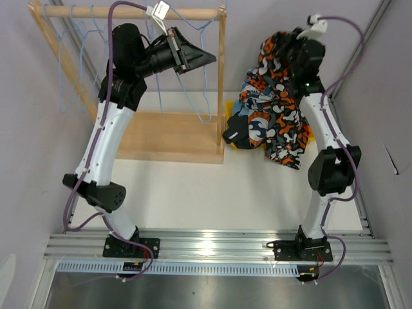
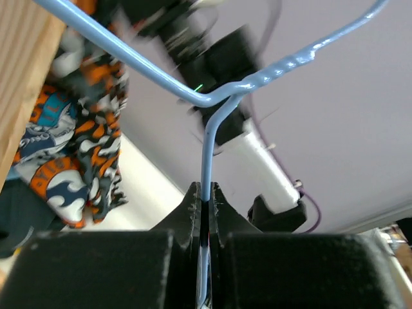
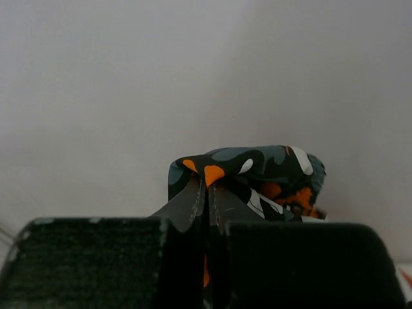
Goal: Remove the shorts from the hanger
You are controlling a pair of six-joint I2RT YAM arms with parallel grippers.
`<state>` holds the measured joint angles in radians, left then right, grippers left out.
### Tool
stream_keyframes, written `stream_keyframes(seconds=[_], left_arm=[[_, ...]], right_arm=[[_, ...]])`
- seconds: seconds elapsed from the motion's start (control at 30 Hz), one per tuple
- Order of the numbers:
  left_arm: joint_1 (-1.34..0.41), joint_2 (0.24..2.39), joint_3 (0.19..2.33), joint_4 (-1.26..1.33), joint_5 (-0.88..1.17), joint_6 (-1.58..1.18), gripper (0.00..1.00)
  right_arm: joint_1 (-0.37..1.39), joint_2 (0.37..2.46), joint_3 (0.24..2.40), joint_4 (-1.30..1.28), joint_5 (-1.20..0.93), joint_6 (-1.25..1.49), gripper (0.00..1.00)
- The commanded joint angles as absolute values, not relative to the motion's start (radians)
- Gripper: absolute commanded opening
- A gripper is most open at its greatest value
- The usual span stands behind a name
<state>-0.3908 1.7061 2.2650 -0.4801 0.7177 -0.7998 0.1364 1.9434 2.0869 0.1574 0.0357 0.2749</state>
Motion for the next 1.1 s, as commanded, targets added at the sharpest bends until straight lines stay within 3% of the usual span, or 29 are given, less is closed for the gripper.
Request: stream_keyframes(seconds=[0.0, 0.07, 0.27, 0.4, 0.83, 1.07], left_arm=[[-0.345, 1.759, 2.226, -0.168, 0.854, -1.016, 0.0], [-0.334, 1.782, 2.156, 0.08, 0.888, -1.181, 0.0], [-0.333, 1.847, 2.1, 0.325, 0.903, -1.396, 0.0], [-0.334, 1.824, 1.94, 0.608, 0.887, -1.545, 0.0], [-0.527, 1.714, 1.875, 0.561, 0.807, -1.499, 0.0], [-0.621, 1.528, 1.521, 0.756, 0.683, -1.519, 0.0]], right_arm=[[0.143, 1.971, 1.88, 0.328, -0.051, 0.368, 0.0], [0.144, 2.019, 1.787, 0.365, -0.067, 0.374, 0.0], [0.143, 2.092, 1.7, 0.408, -0.135, 0.388, 0.0], [0.141, 2.059, 1.661, 0.429, -0.126, 0.387, 0.0], [0.155, 1.844, 1.439, 0.465, -0.077, 0.365, 0.0], [0.167, 1.766, 1.396, 0.414, -0.057, 0.33, 0.0]])
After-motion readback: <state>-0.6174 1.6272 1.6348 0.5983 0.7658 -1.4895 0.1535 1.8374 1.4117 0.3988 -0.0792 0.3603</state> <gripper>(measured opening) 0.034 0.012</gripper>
